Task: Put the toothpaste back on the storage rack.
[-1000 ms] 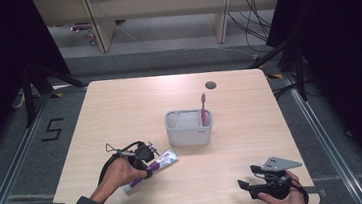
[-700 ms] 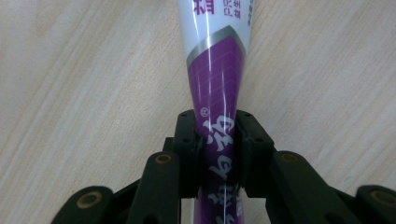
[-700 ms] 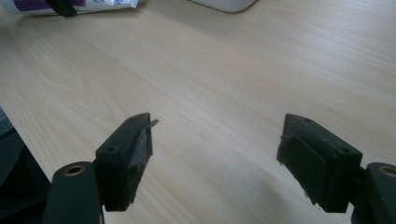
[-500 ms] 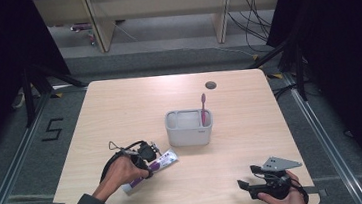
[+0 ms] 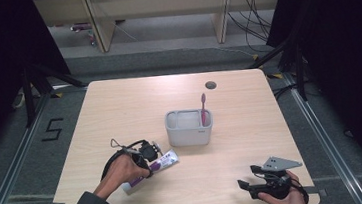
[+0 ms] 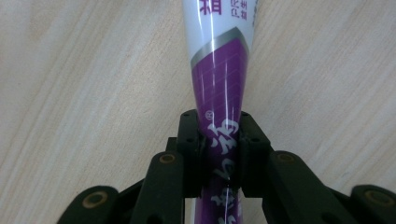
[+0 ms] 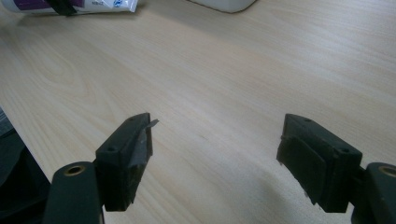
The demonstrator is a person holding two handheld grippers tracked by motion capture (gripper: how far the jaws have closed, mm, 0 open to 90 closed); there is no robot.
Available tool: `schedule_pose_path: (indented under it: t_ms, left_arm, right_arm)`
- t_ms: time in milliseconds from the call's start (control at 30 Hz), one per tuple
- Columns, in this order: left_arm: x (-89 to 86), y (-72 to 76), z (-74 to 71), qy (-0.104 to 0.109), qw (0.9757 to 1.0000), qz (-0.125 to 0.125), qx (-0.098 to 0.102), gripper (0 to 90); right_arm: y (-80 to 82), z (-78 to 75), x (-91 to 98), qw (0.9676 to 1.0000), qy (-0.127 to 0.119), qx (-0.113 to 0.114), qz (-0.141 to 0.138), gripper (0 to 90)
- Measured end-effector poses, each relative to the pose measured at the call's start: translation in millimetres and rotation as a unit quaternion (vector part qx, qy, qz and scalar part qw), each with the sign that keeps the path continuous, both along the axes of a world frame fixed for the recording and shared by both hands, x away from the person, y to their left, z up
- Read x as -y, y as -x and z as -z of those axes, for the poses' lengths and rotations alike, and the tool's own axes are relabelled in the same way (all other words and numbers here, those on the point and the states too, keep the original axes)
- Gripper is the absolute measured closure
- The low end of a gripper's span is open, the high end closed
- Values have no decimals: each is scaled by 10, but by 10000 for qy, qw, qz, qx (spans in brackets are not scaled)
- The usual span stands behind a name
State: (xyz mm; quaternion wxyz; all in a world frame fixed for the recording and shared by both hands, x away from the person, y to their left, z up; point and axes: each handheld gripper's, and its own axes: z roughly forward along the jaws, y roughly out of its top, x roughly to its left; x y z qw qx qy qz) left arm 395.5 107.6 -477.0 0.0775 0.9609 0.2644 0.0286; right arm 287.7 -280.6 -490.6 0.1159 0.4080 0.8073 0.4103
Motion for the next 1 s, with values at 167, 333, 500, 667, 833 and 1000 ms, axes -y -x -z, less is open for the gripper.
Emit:
schedule_pose_path:
  t_ms: [167, 333, 500, 667, 833, 1000]
  left_arm:
    - [-13, 8, -25, 100, 9999, 1, 88, 749]
    - [-45, 29, -123, 342, 9991, -36, 239, 751]
    - [-79, 74, -206, 561, 9978, -15, 365, 753]
    - [-106, 128, -288, 802, 9959, 2, 420, 753]
    - [-141, 153, -404, 1087, 9926, 4, 534, 754]
    - [-172, 163, -484, 1351, 9887, 18, 651, 754]
  right_arm:
    - [5, -1, 6, 9999, -26, -71, 70, 260]
    - [2, 0, 8, 9999, -25, -83, 84, 261]
    - [3, 0, 7, 9999, -29, -85, 87, 261]
    - [2, 4, 7, 9999, -40, -55, 98, 261]
    - [-1, 2, 14, 10000, 6, 10, 90, 260]
    - [-4, 5, 17, 9999, 19, 47, 93, 261]
